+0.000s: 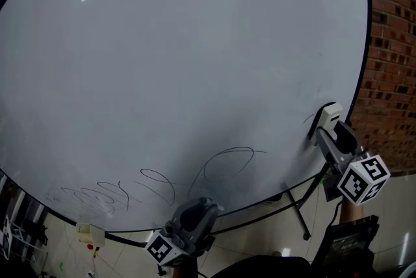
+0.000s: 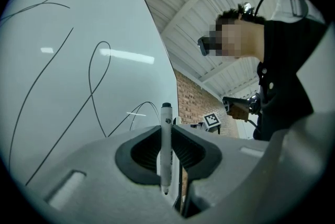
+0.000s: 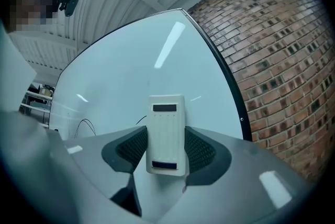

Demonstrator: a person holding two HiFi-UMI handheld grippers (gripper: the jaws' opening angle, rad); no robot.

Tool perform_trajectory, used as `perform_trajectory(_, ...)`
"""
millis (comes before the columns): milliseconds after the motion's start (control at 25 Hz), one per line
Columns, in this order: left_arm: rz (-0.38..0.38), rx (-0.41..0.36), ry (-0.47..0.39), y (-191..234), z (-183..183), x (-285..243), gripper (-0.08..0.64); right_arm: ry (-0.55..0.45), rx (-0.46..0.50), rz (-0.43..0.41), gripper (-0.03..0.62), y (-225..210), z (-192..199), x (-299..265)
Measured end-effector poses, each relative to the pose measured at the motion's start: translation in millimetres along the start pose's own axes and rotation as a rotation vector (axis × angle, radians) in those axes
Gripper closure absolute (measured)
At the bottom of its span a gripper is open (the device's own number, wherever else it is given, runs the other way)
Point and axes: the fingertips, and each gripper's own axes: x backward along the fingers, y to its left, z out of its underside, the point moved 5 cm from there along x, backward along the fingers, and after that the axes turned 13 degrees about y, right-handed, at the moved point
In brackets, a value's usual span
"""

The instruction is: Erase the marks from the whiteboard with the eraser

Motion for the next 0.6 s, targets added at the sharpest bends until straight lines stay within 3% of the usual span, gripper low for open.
perform_trajectory(240, -0.007, 0.007, 0.004, 2.8, 2.9, 7.2, 0.499, 0.048, 0.040, -0.064, 0.367, 41.2, 8.5, -9.5)
perform_trajectory(440, -0.003, 0.011, -0.008, 5.0, 1.7, 6.4, 0.499, 0.119, 0.100, -0.177, 0.367, 92.1, 28.8, -23.0)
perform_trajectory(600, 0.008, 0.006, -0.016, 5.4, 0.6, 2.1, 0.499, 0.136, 0.097, -0.228, 0.367, 93.1, 30.4, -24.1)
